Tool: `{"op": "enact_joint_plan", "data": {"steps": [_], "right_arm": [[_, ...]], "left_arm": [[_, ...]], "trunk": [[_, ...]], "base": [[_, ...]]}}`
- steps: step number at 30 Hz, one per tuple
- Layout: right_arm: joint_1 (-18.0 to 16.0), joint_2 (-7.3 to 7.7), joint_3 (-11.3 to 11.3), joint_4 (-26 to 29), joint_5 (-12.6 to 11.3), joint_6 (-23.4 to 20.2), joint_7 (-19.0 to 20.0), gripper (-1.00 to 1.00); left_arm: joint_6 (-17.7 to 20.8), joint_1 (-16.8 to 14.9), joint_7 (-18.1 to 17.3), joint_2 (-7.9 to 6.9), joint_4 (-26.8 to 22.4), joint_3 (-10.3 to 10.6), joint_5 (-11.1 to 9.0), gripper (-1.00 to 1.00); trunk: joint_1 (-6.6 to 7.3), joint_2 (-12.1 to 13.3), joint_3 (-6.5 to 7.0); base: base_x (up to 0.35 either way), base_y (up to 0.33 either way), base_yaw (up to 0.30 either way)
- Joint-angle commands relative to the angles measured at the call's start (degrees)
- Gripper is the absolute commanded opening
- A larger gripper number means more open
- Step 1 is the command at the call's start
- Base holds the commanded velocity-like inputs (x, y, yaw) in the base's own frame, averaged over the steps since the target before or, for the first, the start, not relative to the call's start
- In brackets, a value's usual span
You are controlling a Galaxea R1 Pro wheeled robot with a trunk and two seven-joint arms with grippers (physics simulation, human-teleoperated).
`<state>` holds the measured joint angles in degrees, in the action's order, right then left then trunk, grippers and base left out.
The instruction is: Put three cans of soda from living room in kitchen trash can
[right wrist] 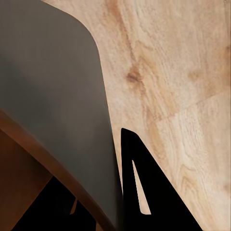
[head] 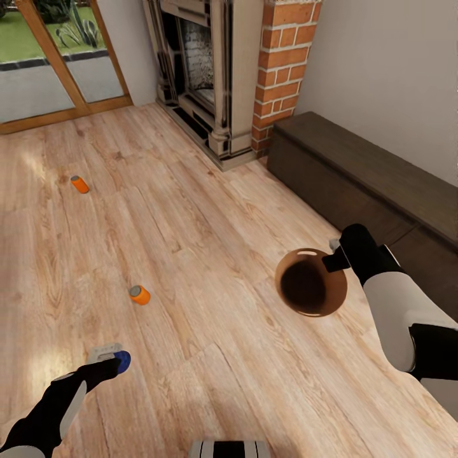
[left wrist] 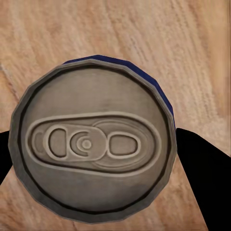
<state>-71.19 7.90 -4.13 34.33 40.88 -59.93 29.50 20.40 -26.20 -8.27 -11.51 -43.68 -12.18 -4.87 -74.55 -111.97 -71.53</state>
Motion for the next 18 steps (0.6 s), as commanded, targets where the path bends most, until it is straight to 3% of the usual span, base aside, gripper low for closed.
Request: {"op": "enact_joint_plan", "data": {"steps": [1, 7, 10, 14, 17, 18], "right_arm": [[0.0, 0.06, 0.0, 0.0, -0.3, -0.1, 0.2, -1.00], [0.2, 0.13, -0.1, -0.1, -0.3, -0.1, 0.2, -1.00], [1.5, 0.16, -0.2, -0.1, -0.3, -0.1, 0.2, -1.00], [2.5, 0.32, -0.5, -0.2, -0.4, -0.1, 0.5, -1.00], [2.6, 0.41, -0.7, -0.6, -0.5, -0.1, 1.9, -1.00], [2.7, 0.36, -0.8, -1.0, -0.5, -0.1, 3.8, -1.00]], "left_arm": [[0.0, 0.0, 0.0, 0.00, 0.0, 0.4, 0.0, -1.00], [0.1, 0.0, -0.3, -0.04, -0.2, 1.3, -0.1, -1.00], [1.5, 0.0, -2.5, -0.07, -0.6, 1.5, -0.1, -1.00], [8.2, -0.2, -8.7, -0.02, -3.2, 1.5, -0.3, -1.00], [14.4, -0.4, -10.2, -0.01, -8.3, 1.6, -0.2, -1.00], [19.3, -0.6, -10.7, 0.00, -13.0, 2.0, -0.2, -1.00]], "trunk": [[0.23, 0.4, 0.19], [1.54, 2.8, 1.26], [2.20, 4.0, 1.80], [3.08, 5.6, 2.52], [3.74, 6.8, 3.06], [3.96, 7.2, 3.24]], "base": [[0.000, 0.000, 0.000], [0.000, 0.000, 0.000], [0.000, 0.000, 0.000], [0.000, 0.000, 0.000], [0.000, 0.000, 0.000], [0.000, 0.000, 0.000]]}}
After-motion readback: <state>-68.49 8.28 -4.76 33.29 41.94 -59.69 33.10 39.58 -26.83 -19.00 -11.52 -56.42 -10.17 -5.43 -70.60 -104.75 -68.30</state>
